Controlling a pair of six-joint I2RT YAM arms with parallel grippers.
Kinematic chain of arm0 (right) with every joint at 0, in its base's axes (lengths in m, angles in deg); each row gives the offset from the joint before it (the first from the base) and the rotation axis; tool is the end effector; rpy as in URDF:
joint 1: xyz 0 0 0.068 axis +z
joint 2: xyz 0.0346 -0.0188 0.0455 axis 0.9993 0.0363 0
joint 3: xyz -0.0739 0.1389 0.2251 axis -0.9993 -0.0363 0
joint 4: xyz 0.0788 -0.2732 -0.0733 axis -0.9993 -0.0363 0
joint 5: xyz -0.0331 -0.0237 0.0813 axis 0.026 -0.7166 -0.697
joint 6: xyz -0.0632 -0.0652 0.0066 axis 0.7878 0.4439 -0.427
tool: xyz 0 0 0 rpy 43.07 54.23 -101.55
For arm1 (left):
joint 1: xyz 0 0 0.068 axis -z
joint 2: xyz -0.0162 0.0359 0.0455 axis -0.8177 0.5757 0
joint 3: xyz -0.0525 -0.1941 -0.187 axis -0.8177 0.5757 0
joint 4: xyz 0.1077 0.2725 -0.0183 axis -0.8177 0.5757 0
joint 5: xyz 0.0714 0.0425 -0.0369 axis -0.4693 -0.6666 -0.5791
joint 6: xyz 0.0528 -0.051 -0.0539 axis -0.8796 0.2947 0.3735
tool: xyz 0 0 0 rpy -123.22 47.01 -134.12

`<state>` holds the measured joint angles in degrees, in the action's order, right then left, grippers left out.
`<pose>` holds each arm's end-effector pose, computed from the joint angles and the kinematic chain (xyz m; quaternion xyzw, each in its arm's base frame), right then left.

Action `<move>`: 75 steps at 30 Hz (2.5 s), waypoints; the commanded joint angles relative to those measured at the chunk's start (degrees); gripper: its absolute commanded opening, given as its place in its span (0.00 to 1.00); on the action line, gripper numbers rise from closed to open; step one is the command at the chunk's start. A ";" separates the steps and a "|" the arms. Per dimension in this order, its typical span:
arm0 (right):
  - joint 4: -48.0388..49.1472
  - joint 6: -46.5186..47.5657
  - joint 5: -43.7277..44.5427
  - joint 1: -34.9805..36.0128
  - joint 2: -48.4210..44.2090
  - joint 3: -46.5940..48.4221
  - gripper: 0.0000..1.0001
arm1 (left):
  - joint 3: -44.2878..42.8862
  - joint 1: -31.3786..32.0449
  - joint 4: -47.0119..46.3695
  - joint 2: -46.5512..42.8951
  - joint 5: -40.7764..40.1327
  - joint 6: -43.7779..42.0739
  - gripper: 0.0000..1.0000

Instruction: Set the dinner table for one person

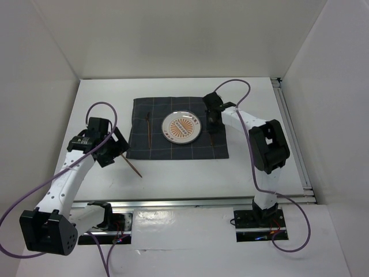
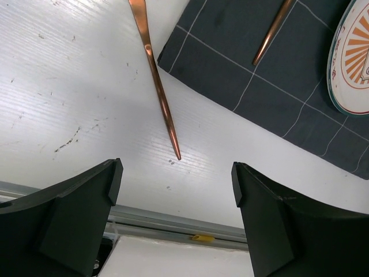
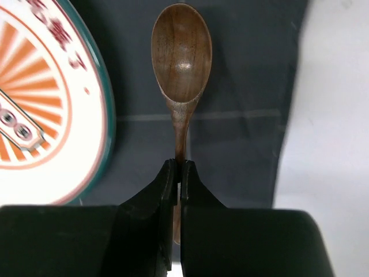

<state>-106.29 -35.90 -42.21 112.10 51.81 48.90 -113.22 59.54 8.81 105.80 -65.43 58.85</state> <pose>0.4173 0.1699 0.1391 0.0085 0.9687 0.0033 0.2481 0.2628 -0.0177 0.2359 -0.3393 0.8939 -0.1034 0.2743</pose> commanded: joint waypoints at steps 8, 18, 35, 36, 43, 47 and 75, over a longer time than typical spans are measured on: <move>4.98 1.34 -2.72 0.78 3.91 4.30 0.14 | 0.15 0.32 -0.42 0.42 -1.43 0.27 0.95; 2.52 0.20 -1.31 0.78 -0.39 3.77 0.57 | -0.37 0.32 -0.42 0.42 -1.43 -0.25 0.95; 6.74 -0.24 -1.40 37.06 8.78 18.16 0.53 | -31.66 -2.32 13.64 -0.90 -8.37 -2.28 0.95; 6.73 -0.24 -1.40 39.42 11.18 23.23 0.53 | -33.49 -2.32 15.12 -1.42 -8.37 -1.67 0.95; 2.87 1.87 3.34 44.02 27.80 40.41 0.54 | -35.62 -2.32 17.86 -3.09 -12.24 -1.66 0.96; 0.84 1.25 5.89 44.55 32.20 42.80 0.55 | -34.39 -2.32 17.86 -4.14 -11.55 -1.13 0.96; 5.44 -1.10 10.63 47.46 2.17 14.78 0.00 | -32.02 -2.32 15.06 -4.15 -9.43 -1.66 0.96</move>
<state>-102.27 -34.13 -35.58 160.76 63.61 66.28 -144.49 57.44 26.25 101.63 -75.51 57.21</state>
